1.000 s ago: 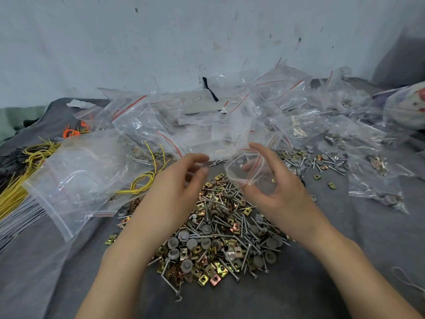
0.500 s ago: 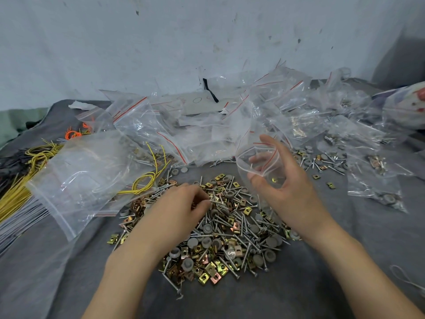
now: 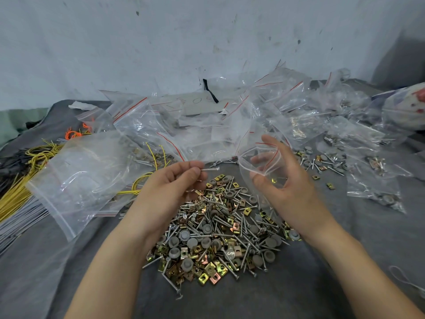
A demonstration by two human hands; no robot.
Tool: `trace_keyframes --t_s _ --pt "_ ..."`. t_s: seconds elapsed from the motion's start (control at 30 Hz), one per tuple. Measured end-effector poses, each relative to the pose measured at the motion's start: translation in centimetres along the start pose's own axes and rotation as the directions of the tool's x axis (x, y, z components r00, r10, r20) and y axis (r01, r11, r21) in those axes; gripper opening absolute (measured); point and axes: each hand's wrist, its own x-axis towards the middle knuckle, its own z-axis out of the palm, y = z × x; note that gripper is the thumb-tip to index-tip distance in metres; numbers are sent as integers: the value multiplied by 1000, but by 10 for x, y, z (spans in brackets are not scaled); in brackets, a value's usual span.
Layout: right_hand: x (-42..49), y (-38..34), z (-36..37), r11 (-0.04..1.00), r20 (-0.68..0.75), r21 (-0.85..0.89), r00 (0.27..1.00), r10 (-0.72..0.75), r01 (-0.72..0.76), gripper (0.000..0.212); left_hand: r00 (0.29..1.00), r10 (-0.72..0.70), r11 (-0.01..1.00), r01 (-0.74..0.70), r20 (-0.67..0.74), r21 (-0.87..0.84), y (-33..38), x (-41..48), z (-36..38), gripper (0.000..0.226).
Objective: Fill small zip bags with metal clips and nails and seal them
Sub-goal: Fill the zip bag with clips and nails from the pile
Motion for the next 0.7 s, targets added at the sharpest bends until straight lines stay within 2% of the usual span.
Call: trace_keyframes --t_s 0.2,0.5,0.57,0.7 --pt "0 2 0 1000 18 0 1000 4 -4 64 998 -56 990 57 11 -132 2 0 0 18" --pt "0 7 2 999 53 -39 999 8 -6 64 999 -32 981 34 16 -193 3 -1 4 19" --pt "0 6 3 999 66 -49 998 15 -12 64 1000 21 991 -22 -15 -128 6 -2 6 16" --pt "-2 5 6 997 91 -71 996 13 -7 65 966 244 957 -224 -90 187 15 -5 12 15"
